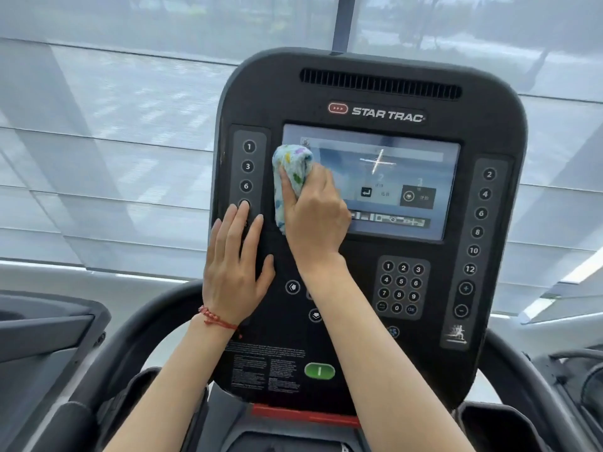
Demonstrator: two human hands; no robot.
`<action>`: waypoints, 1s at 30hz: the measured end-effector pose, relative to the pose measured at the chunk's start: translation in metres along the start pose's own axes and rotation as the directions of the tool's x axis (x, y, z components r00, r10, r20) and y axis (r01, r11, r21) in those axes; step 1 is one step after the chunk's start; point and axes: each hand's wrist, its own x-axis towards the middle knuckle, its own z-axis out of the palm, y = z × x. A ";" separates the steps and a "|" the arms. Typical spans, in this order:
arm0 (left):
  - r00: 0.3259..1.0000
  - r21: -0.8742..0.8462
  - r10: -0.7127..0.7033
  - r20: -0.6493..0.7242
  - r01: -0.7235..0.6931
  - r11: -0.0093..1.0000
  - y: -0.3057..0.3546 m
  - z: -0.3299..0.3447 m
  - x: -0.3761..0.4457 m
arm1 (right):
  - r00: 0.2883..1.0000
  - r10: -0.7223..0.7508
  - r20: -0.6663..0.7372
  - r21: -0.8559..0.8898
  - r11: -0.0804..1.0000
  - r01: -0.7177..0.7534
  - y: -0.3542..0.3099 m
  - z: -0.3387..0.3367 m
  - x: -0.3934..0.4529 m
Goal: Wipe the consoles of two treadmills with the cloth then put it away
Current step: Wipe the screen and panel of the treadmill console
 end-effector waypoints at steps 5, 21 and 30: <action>1.000 -0.132 0.011 -0.013 -0.013 0.991 -0.005 -0.007 -0.004 | 0.994 0.108 0.018 0.216 0.970 -0.109 -0.009 -0.005 0.001; 0.993 -0.107 0.111 0.046 -0.106 0.989 -0.034 -0.015 -0.044 | 0.948 0.008 -0.317 -0.014 1.000 -0.013 -0.061 0.049 0.066; 0.988 -0.126 0.131 0.080 -0.120 0.985 -0.044 -0.023 -0.059 | 0.983 -0.051 -0.175 -0.109 0.994 0.032 -0.049 0.031 -0.020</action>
